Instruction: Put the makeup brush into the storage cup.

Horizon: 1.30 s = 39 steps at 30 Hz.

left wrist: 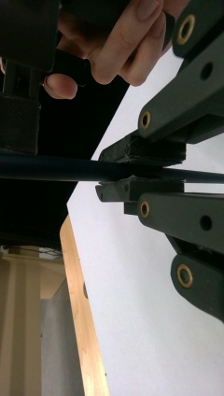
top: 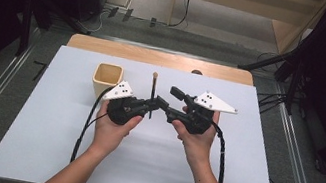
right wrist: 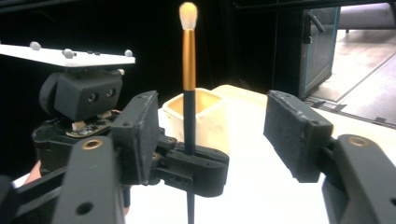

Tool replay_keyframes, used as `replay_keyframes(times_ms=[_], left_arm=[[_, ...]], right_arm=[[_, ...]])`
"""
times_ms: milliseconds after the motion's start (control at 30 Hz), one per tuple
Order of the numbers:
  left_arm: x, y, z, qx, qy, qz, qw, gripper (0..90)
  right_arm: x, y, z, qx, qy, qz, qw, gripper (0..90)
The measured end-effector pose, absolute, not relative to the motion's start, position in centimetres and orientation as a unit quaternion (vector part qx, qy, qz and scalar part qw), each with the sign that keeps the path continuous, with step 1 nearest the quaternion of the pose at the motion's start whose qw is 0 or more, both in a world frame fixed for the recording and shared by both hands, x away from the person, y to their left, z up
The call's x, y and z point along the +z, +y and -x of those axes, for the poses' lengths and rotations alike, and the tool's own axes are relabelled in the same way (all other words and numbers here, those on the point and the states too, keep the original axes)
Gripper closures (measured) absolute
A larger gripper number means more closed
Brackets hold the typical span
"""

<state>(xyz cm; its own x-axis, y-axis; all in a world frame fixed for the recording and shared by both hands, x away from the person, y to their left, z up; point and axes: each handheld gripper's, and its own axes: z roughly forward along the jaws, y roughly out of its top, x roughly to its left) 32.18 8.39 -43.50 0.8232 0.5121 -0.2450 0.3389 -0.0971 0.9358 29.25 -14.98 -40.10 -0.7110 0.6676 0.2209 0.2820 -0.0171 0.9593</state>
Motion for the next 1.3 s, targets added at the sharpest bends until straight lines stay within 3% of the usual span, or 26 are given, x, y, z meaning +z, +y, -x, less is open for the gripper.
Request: replay_keyframes(times_ms=[200,233,567,1300], left_arm=[[-43.5,8.7,-32.3,0.079,0.291,-0.734,0.608,84.6],[-43.4,8.8,-32.3,0.081,0.291,-0.735,0.607,84.6],[-43.1,10.3,-32.7,0.104,0.296,-0.727,0.610,84.7],[-42.7,13.9,-34.0,0.144,0.319,-0.711,0.609,84.7]], right_arm=[[-40.1,-15.5,-28.9,0.618,0.685,-0.351,0.163,21.8],[-40.1,-15.8,-28.8,0.617,0.682,-0.356,0.167,16.4],[-40.6,-17.9,-28.0,0.608,0.679,-0.361,0.196,0.0],[-44.0,-23.0,-25.5,0.595,0.673,-0.387,0.209,0.0]])
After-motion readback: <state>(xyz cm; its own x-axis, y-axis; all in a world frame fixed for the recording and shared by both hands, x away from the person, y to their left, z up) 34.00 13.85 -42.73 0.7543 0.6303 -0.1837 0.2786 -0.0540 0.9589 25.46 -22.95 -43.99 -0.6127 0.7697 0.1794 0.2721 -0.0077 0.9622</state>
